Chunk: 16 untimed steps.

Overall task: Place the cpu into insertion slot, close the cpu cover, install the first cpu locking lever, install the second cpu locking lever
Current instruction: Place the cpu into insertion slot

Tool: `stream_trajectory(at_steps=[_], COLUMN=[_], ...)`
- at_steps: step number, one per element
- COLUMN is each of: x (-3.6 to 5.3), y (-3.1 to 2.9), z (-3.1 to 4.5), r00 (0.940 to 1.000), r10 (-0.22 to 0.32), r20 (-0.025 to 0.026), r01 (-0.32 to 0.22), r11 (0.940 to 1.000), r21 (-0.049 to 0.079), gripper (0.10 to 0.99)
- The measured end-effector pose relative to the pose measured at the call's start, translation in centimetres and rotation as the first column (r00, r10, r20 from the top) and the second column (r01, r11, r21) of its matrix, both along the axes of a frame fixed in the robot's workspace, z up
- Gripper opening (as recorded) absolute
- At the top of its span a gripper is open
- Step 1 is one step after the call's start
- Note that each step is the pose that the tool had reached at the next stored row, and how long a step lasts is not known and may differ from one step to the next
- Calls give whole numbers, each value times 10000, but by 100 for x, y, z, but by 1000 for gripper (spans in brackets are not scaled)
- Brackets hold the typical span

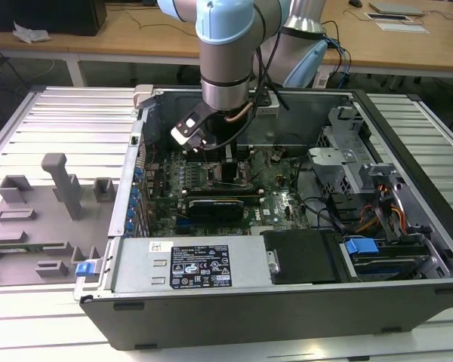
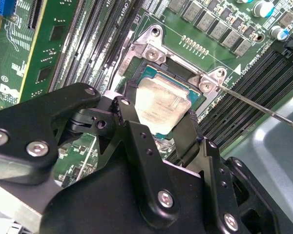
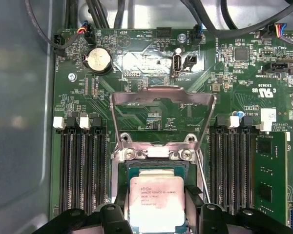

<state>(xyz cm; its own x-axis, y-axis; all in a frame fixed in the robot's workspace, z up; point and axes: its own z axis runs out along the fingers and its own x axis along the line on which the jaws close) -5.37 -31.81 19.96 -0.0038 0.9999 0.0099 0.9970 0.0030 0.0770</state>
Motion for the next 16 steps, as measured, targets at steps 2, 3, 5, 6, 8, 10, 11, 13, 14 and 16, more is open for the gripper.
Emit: stream_trajectory(at_steps=[2, 3, 5, 6, 8, 10, 11, 13, 14, 16], x=[1, 2, 2, 2, 2, 3, 3, 3, 3, 4], y=[0, 0, 0, 0, 5, 8, 10, 13, 13, 14], z=[-1, -2, -3, -3, -3, -3, -3, -3, -3, -4], r00=[9998, 9996, 9992, 9991, 9991, 9992, 9993, 9994, 9994, 9994], r10=[-187, -287, -407, -413, -416, -398, -382, -352, -347, -346], r20=[0, 0, -1, 0, 2, 1, 0, 0, 1, 1], r01=[187, 287, 407, 413, 416, 398, 382, 352, 347, 346], r11=[9998, 9996, 9992, 9991, 9991, 9992, 9993, 9994, 9994, 9994], r21=[-1, -1, 2, 0, 0, 0, -1, -2, -2, -2], gripper=[541, 541, 541, 541, 541, 541, 541, 541, 541, 541])
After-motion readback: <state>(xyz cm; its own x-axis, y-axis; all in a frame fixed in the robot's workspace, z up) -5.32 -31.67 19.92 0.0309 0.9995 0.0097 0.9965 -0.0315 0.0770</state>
